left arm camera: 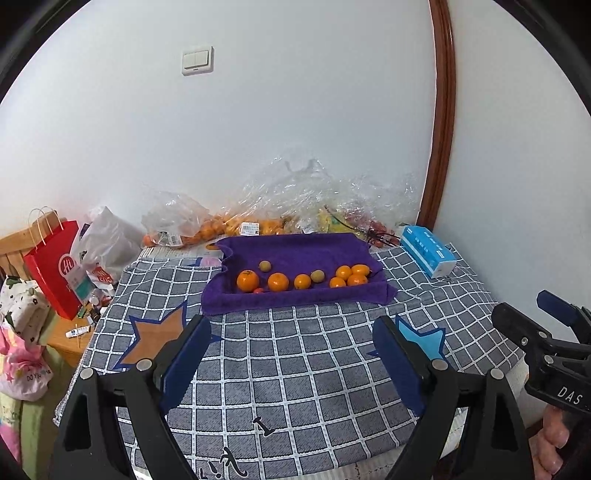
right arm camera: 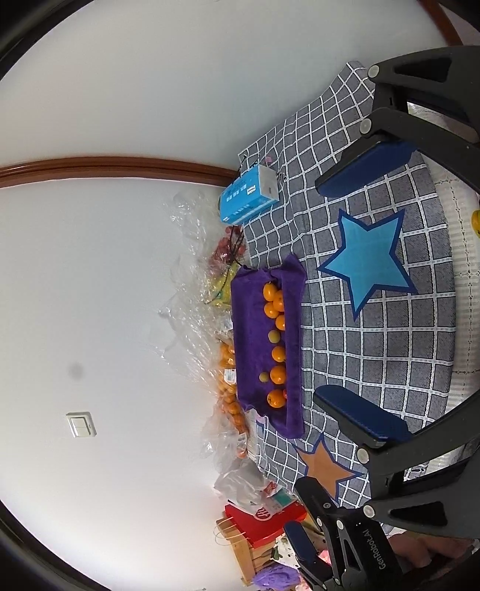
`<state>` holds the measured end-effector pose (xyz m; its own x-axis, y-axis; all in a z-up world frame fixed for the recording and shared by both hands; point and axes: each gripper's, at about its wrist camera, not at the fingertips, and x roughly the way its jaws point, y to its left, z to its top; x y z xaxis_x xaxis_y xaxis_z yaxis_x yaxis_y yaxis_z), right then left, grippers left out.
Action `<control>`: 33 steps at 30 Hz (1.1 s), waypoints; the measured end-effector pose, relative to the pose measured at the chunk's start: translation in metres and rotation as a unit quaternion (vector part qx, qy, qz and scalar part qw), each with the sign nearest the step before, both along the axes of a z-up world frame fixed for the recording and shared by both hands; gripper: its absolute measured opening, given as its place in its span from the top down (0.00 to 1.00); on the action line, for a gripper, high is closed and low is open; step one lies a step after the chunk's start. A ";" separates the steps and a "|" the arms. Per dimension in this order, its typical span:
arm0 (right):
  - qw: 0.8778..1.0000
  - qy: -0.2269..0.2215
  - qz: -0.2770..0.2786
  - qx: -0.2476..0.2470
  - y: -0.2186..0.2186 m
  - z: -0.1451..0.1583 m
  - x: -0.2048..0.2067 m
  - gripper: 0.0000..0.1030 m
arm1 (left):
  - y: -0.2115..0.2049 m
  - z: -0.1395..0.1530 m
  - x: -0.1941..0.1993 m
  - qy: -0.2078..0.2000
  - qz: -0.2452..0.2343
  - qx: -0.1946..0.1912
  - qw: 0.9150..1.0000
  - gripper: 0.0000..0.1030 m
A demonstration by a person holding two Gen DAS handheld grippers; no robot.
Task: Organize fruits
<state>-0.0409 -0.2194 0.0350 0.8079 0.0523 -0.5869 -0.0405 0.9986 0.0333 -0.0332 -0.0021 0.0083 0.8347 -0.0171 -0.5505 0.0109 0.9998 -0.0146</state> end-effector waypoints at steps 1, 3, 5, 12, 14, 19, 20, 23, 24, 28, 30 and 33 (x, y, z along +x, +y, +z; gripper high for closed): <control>1.000 0.000 0.000 0.000 0.000 0.000 0.000 0.03 | 0.000 0.000 0.000 0.000 0.000 0.000 1.000 0.14; 1.000 0.000 -0.001 0.001 0.000 -0.001 0.000 0.02 | 0.000 0.000 0.000 0.000 0.000 -0.001 1.000 0.14; 1.000 0.002 -0.001 0.002 -0.001 -0.001 -0.001 0.03 | 0.000 0.000 0.000 0.000 0.000 0.000 1.000 0.14; 1.000 0.002 -0.001 0.003 -0.001 -0.002 0.000 0.03 | 0.002 0.000 -0.001 0.001 0.004 -0.003 1.000 0.13; 1.000 0.002 -0.001 0.004 -0.001 -0.002 -0.001 0.03 | 0.002 -0.001 -0.001 0.002 0.004 -0.003 1.000 0.13; 1.000 0.001 0.000 0.003 -0.001 -0.003 -0.001 0.03 | 0.003 -0.001 0.000 0.004 0.005 -0.003 1.000 0.13; 1.000 0.001 -0.001 0.003 -0.002 -0.003 -0.001 0.03 | 0.003 -0.001 0.000 0.004 0.005 -0.004 1.000 0.13; 1.000 0.002 -0.001 0.004 -0.002 -0.003 -0.001 0.03 | 0.003 -0.001 -0.001 0.003 0.004 -0.004 1.000 0.13; 1.000 0.002 -0.001 0.003 -0.002 -0.003 -0.001 0.03 | 0.003 -0.001 0.000 0.004 0.004 -0.004 1.000 0.13; 1.000 0.001 0.000 0.004 -0.002 -0.003 0.000 0.03 | 0.003 -0.001 0.000 0.004 0.004 -0.004 1.000 0.13; 1.000 0.001 -0.001 0.003 -0.002 -0.003 0.000 0.03 | 0.002 -0.001 0.000 0.003 0.005 -0.004 1.000 0.13; 1.000 0.001 -0.001 0.004 -0.002 -0.003 -0.001 0.03 | 0.002 -0.001 0.000 0.004 0.004 -0.004 1.000 0.13</control>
<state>-0.0419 -0.2212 0.0317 0.8072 0.0553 -0.5877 -0.0387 0.9984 0.0408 -0.0337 0.0004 0.0072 0.8309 -0.0143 -0.5562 0.0019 0.9997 -0.0228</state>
